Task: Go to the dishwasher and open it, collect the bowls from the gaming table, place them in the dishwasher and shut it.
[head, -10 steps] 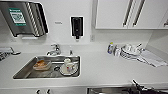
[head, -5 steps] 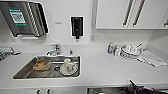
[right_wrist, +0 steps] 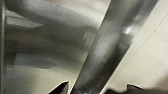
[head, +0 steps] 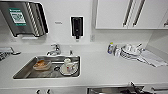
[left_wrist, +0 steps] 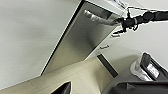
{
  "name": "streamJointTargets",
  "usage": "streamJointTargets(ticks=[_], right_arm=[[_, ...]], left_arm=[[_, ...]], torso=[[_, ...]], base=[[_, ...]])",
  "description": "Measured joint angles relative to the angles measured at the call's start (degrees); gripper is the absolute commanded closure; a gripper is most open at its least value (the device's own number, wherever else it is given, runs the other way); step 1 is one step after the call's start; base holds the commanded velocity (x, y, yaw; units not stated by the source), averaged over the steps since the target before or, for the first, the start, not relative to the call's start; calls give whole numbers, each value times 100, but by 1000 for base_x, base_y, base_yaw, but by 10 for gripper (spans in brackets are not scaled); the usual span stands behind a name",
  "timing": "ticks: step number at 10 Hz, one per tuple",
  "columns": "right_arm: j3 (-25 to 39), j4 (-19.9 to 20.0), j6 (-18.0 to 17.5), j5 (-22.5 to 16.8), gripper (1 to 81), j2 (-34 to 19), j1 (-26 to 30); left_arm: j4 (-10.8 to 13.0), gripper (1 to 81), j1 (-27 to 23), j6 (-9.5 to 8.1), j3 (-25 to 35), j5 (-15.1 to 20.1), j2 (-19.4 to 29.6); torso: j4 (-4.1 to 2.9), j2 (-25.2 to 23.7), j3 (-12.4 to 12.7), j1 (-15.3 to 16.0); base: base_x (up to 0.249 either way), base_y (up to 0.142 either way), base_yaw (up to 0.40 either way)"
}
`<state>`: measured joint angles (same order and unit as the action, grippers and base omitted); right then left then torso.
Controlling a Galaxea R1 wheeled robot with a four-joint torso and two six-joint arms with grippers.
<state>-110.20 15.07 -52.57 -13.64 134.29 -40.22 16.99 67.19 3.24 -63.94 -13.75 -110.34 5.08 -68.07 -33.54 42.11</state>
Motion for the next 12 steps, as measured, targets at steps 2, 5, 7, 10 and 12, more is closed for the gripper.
streamJointTargets(ticks=[2, 5, 7, 10, 12], right_arm=[[-18, 33, 0, 141, 10, 0, -60], [1, 63, 1, 249, 10, -30, -105], [98, 45, 0, 299, 10, -221, -118], [96, -11, -2, 413, 10, -224, -156], [96, -71, -2, 425, 10, -221, -162]], left_arm=[[0, 10, 0, 0, -4, 0, -13], [0, 10, 2, 0, -63, 2, -41], [0, 10, 2, -5, -74, -2, -41], [0, 10, 13, -5, -74, 0, -39], [0, 10, 13, -5, -74, 0, -39]], torso=[[0, 0, 0, 0], [0, 0, 0, 0], [0, 0, 0, 0], [0, 0, 0, 0], [0, 0, 0, 0]], base=[[0, 0, 0], [0, 0, 0], [0, 0, 0], [0, 0, 0], [0, 0, 0]])
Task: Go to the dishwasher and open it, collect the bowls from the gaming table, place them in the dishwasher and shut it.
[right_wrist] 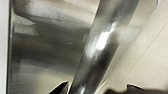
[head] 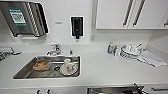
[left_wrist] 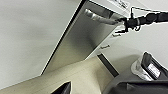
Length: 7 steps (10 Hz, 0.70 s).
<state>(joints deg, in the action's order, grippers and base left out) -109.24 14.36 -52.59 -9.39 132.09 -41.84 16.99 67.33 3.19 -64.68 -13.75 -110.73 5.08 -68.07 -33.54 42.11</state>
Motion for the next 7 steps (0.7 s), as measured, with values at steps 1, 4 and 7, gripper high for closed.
streamJointTargets(ticks=[1, 4, 7], right_arm=[[-10, -1, 0, 0, 10, 24, 0], [-390, -4, -29, -32, 10, 405, -5], [-495, -9, -39, -76, 10, 502, -9]], left_arm=[[0, 10, 0, 0, 0, -2, 0], [0, 10, 0, -2, 0, -2, 12], [0, 10, 0, -4, 0, -7, 11]], torso=[[0, 0, 0, 0], [0, 0, 0, 0], [0, -2, 2, 0]], base=[[0, 0, 0], [0, 0, 0], [0, 0, 0]])
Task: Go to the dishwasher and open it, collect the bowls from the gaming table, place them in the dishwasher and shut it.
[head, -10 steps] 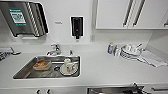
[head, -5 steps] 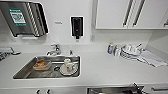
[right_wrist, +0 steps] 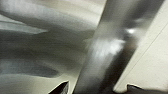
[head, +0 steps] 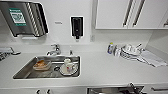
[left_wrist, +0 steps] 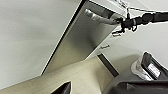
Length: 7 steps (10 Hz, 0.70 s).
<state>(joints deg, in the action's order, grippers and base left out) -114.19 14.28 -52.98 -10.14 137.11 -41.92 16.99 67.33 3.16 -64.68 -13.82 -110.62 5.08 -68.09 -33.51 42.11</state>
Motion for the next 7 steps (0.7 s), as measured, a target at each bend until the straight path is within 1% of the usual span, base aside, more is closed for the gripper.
streamJointTargets(ticks=[4, 7], right_arm=[[46, -56, -2, 144, 10, -59, -71], [85, -77, -5, 179, 10, -94, -116]], left_arm=[[-2, 10, 1, -11, 0, 5, -49], [-2, 10, 1, -13, -1, 0, -46]], torso=[[0, 0, -2, 0], [0, 0, 0, 0]], base=[[0, 0, 0], [0, 0, 0]])
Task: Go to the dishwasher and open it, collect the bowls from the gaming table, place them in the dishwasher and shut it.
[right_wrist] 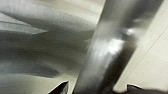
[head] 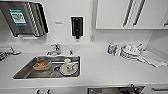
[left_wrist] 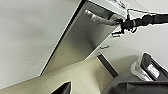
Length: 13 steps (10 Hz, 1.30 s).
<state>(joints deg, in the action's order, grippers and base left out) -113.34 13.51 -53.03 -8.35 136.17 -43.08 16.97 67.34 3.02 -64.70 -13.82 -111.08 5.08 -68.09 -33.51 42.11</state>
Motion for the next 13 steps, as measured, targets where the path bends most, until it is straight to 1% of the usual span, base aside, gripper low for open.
streamJointTargets(ticks=[4, 6, 7, 8, 9, 13], right_arm=[[61, 0, -2, 0, 10, -45, -46], [22, -9, -41, 113, 10, 24, -13], [18, -20, -35, 78, 10, -4, -93], [61, -28, 6, -93, 10, -65, -143], [82, -39, 6, -157, 10, -74, -173], [83, -69, 2, -179, 10, -43, -295]], left_arm=[[0, 10, 0, -2, 0, -1, 0], [0, 10, -26, -5, -5, -12, -2], [0, 10, 55, -2, -5, 27, 22], [0, 10, 27, -5, -7, 27, 26], [0, 10, -20, -5, -7, -21, 15], [0, 10, 11, -5, -7, 35, 13]], torso=[[0, 0, 0, 0], [0, 6, -2, 6], [0, 0, 0, 2], [0, 0, 0, 2], [0, 0, 0, 2], [0, 2, 0, 2]], base=[[-19, 0, 0], [-76, 0, 0], [-77, 0, 0], [-77, 0, 0], [-77, 0, 0], [-77, 0, 0]])
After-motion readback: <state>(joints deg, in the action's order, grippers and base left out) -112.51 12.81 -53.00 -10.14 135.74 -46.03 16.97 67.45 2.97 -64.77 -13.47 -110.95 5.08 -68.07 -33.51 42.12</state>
